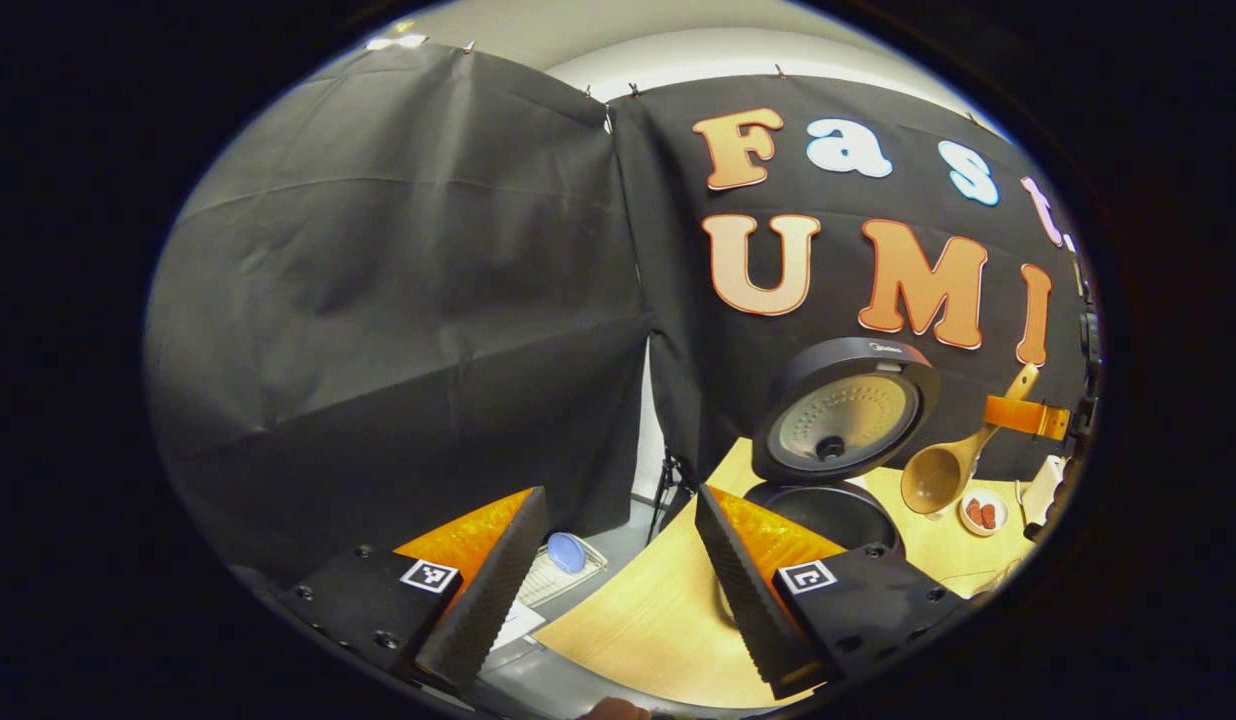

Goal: Close the left gripper, press the button to open the rice cooker; take a wooden spoon from the chopstick holder with the right hand, scoop a spoonful of rice and pour it into the rice cooker, then put the wooden spoon back into the chopstick holder.

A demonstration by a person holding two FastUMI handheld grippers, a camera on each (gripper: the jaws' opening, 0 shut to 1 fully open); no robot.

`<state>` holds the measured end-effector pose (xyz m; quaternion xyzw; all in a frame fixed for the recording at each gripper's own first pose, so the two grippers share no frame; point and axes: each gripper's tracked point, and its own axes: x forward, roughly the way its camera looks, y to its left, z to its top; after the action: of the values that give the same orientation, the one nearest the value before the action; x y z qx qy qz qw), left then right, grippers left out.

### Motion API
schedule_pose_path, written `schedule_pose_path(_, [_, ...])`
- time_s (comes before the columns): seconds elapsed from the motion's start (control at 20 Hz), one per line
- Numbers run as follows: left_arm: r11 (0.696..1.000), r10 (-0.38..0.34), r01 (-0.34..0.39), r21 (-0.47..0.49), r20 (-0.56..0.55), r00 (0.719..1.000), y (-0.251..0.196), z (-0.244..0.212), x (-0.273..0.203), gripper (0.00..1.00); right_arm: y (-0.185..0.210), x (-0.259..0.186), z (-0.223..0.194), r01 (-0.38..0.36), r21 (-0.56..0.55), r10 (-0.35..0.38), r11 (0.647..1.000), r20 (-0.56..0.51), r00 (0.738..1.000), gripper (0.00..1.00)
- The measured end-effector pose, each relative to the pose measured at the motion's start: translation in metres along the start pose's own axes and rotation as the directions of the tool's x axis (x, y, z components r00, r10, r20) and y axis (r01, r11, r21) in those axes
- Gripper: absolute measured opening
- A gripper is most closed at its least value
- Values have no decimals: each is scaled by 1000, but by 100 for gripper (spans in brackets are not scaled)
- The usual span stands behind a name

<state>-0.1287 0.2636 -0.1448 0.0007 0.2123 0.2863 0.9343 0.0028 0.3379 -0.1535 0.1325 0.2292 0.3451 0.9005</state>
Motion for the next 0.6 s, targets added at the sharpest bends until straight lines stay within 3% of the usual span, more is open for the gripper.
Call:
schedule_pose_path(0.2, [998, -59, 60, 14, -4, 998, -41, 2, -8, 100, -62, -42, -4, 90, 79, -91, 993, 1, 996, 8])
schedule_pose_path(0.25, [997, -73, 73, 19, -4, 997, -51, 3, -9, 100, -79, -55, -9, 116, 94, -116, 989, -7, 993, 12])
schedule_pose_path(0.3, [996, -86, 87, 26, -5, 996, -61, 3, -11, 100, -94, -67, -12, 142, 108, -142, 984, -10, 990, 8])
schedule_pose_path(0.6, [984, -163, 164, 76, -17, 987, -116, 5, -19, 100, -186, -134, -34, 313, 201, -312, 928, -38, 949, 8])
